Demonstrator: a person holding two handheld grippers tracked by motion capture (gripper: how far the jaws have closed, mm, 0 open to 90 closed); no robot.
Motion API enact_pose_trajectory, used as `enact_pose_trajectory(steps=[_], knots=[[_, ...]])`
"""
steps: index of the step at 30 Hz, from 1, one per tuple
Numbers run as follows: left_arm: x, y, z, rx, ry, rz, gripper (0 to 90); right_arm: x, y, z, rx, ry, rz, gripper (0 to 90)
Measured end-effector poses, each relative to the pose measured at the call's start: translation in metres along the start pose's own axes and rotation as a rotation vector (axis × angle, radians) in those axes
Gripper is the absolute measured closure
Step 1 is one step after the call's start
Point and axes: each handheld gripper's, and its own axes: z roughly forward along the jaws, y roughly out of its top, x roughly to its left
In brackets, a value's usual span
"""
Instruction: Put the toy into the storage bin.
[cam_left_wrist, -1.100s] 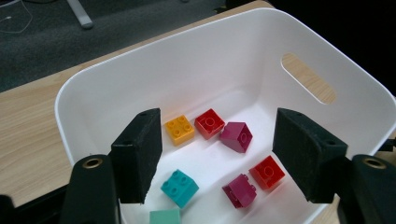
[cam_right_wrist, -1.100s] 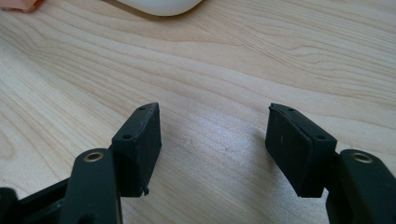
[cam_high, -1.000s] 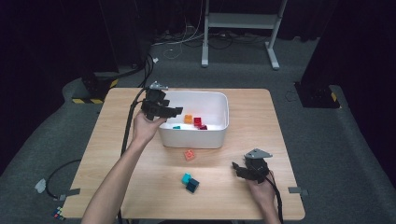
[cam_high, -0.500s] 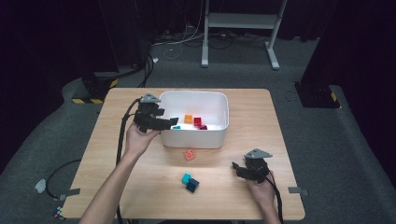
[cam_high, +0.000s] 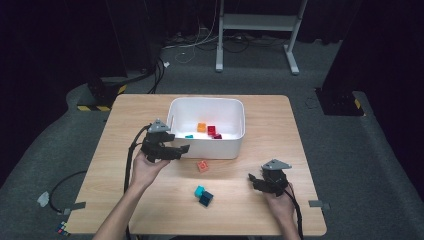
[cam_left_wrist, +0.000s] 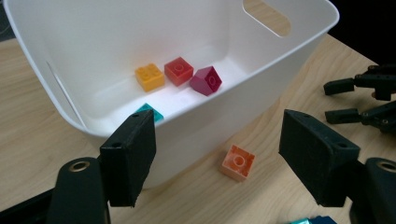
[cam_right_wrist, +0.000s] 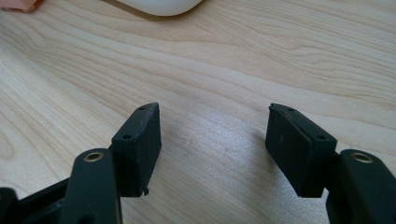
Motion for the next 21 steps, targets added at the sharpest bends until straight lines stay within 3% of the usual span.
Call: enact_pose_trajectory(steps=[11,21], knots=[[-0.017,-0.032,0.003,0.002,-0.023,-0.008,27.1,0.0,0.0,0.0,0.0,0.0,0.0,35.8],[-0.039,-0.07,0.016,0.045,-0.072,-0.032,26.4,0.0,0.0,0.0,0.0,0.0,0.0,35.8]])
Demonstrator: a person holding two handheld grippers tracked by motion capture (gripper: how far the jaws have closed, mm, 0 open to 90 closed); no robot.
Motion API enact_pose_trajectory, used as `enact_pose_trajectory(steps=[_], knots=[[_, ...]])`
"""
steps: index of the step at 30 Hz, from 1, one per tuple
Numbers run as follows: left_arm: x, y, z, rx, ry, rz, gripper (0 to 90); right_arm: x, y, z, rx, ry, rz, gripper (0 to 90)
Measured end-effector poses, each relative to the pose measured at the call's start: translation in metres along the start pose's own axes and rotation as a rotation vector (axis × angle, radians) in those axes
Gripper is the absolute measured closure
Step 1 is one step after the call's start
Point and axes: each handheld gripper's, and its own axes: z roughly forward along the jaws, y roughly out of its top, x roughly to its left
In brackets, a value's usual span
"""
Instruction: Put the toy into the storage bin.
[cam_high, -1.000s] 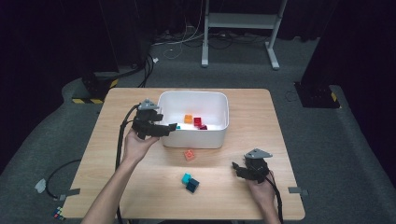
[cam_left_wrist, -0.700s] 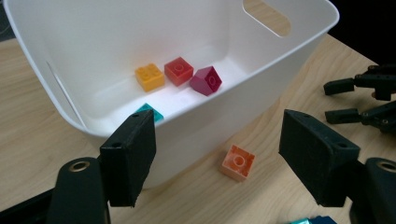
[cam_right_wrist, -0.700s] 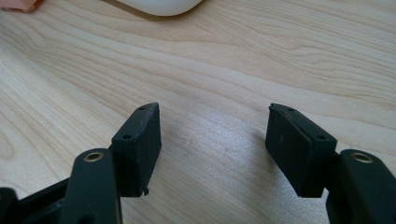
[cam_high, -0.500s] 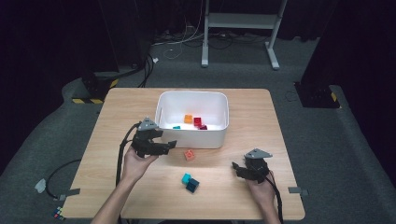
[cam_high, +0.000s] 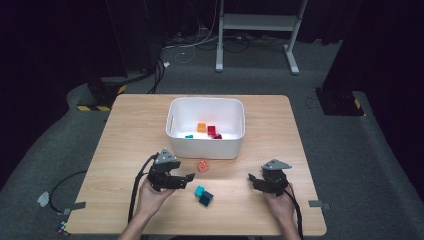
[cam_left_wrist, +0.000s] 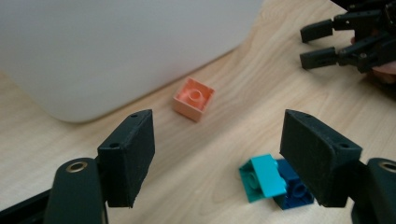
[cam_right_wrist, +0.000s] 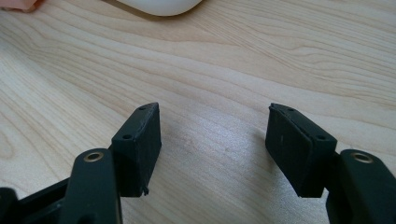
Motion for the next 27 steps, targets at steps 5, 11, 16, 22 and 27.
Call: enact_pose_trajectory(steps=[5,11,16,22,27], knots=[[-0.008,-0.013,0.01,0.023,-0.017,0.0,26.3,0.0,0.0,0.0,0.0,0.0,0.0,35.8],[-0.02,-0.024,0.024,0.057,-0.024,0.014,26.5,0.0,0.0,0.0,0.0,0.0,0.0,35.8],[-0.023,-0.029,0.032,0.069,-0.023,0.017,27.6,0.0,0.0,0.0,0.0,0.0,0.0,35.8],[-0.024,-0.031,0.036,0.082,-0.022,0.019,30.9,0.0,0.0,0.0,0.0,0.0,0.0,35.8],[-0.022,-0.033,0.038,0.089,-0.022,0.021,34.5,0.0,0.0,0.0,0.0,0.0,0.0,35.8]])
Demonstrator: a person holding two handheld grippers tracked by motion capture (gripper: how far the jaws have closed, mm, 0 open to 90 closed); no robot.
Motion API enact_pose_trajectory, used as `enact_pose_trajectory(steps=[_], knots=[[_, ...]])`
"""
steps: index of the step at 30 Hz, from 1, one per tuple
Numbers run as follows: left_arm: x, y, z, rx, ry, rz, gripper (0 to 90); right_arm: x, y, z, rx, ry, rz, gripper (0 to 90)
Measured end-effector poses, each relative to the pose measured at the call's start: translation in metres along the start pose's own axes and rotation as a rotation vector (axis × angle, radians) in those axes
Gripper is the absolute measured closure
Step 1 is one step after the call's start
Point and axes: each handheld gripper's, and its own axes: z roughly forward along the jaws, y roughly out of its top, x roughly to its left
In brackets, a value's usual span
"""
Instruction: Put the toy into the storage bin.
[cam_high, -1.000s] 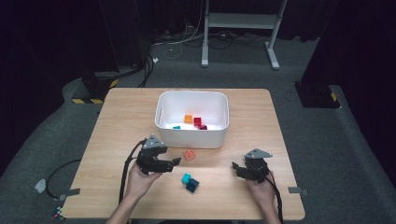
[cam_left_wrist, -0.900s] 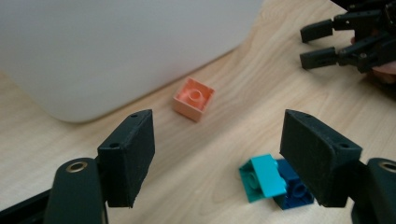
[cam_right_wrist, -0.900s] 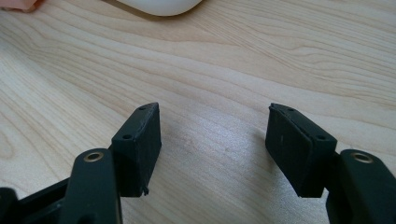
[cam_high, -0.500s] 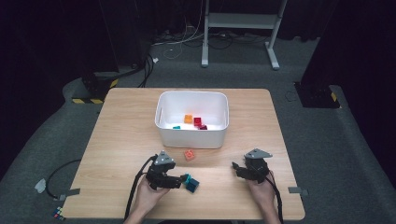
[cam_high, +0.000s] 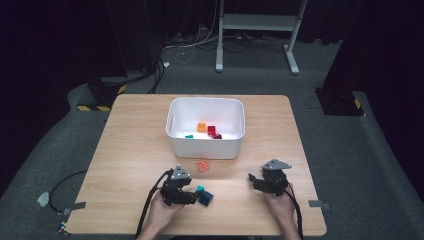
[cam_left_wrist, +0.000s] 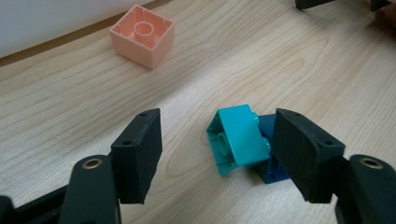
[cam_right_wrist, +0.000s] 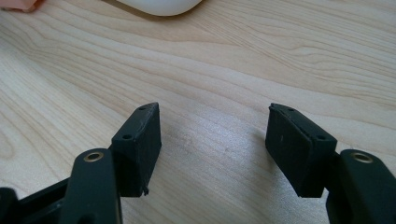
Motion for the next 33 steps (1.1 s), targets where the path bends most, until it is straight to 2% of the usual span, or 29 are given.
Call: enact_pose_trajectory(steps=[12,24,33], knots=[[0.0,-0.002,0.006,0.016,0.003,0.01,40.6,0.0,0.0,0.0,0.0,0.0,0.0,35.8],[-0.001,-0.001,0.019,0.034,0.018,0.02,39.8,0.0,0.0,0.0,0.0,0.0,0.0,35.8],[-0.001,-0.001,0.02,0.031,0.022,0.029,52.3,0.0,0.0,0.0,0.0,0.0,0.0,35.8]])
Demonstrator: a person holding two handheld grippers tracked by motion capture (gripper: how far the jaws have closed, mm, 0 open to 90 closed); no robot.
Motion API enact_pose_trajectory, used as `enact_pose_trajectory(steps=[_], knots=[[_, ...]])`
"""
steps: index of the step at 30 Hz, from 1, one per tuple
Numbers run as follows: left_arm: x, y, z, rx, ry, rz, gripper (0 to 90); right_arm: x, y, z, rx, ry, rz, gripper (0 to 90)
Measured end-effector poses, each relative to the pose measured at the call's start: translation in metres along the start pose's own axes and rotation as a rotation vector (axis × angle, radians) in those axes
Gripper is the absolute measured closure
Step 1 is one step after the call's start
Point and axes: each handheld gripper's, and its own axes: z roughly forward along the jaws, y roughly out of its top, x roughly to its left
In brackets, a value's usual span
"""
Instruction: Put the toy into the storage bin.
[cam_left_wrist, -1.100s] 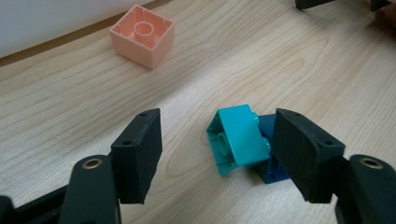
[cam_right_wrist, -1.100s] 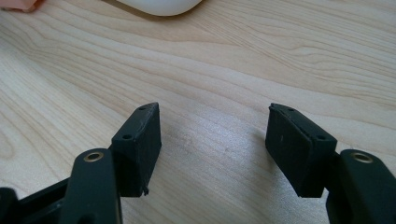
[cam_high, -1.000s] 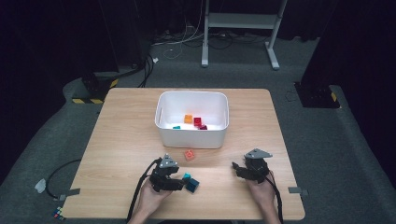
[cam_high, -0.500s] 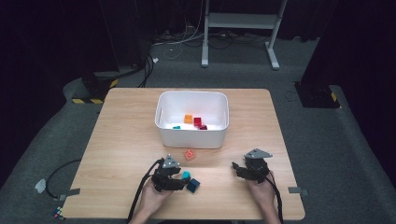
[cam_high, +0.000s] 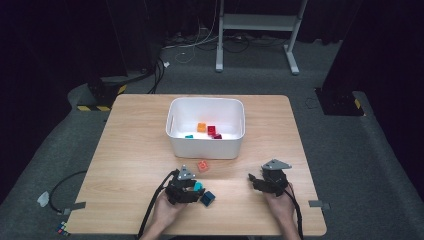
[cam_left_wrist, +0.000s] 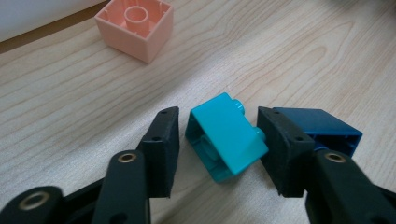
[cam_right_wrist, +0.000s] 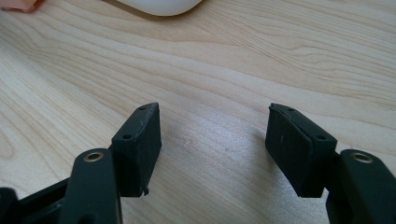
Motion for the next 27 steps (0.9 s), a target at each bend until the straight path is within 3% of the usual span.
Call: enact_pose_trajectory(steps=[11,27], knots=[[0.0,0.0,-0.002,-0.007,0.002,0.003,66.1,0.0,0.0,0.0,0.0,0.0,0.0,35.8],[0.001,0.007,-0.015,-0.024,-0.004,0.033,67.2,0.0,0.0,0.0,0.0,0.0,0.0,35.8]])
